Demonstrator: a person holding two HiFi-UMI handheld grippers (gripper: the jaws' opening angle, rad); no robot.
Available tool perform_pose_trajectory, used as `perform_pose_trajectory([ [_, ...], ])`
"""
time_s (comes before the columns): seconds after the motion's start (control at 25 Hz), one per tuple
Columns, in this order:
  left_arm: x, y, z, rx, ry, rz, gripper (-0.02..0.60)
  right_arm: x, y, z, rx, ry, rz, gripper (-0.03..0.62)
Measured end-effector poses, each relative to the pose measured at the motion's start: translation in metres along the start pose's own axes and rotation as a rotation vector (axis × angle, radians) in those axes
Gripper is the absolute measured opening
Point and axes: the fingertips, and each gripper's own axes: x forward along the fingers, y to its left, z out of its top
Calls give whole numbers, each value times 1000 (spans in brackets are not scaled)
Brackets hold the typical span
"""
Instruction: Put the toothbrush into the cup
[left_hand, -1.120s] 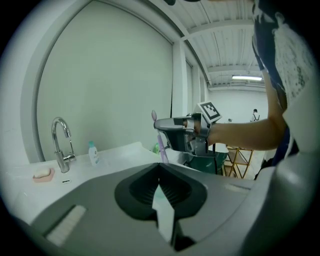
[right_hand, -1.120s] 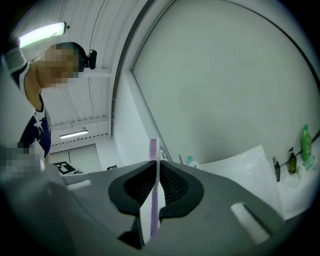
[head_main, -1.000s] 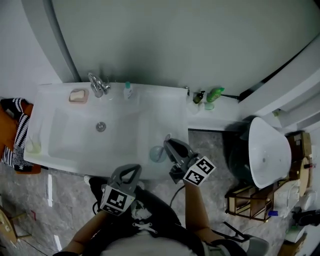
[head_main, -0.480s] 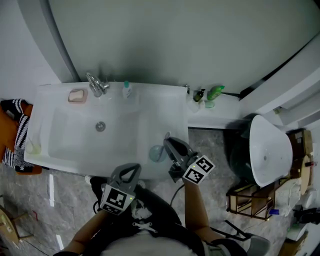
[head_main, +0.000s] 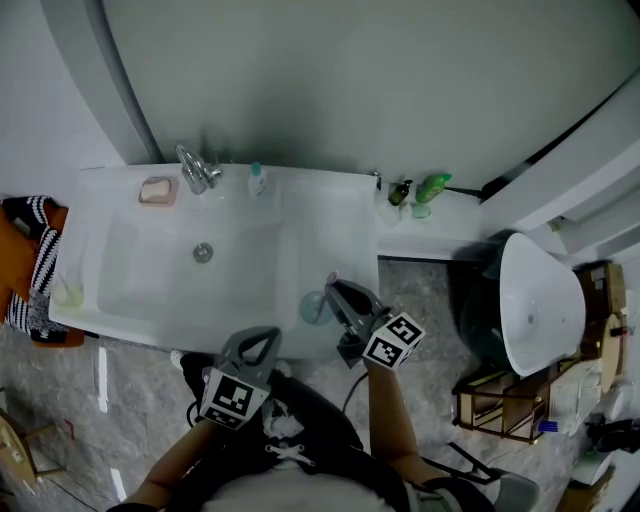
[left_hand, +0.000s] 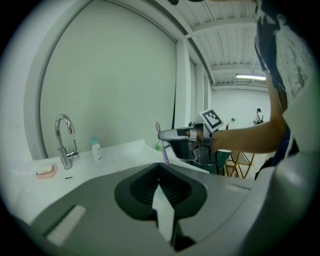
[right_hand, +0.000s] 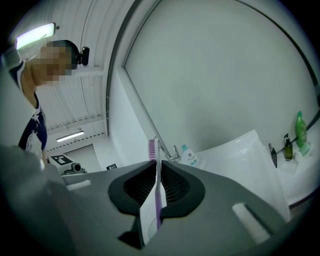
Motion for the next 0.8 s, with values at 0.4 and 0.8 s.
perform_pose_trajectory([
  [0.4, 0, -3, -2, -4, 2, -11, 0, -8, -3, -20, 28, 39, -22, 26],
  [0.8, -2, -4, -3, -8, 1, -9, 0, -14, -12, -39, 41, 82, -55, 28],
])
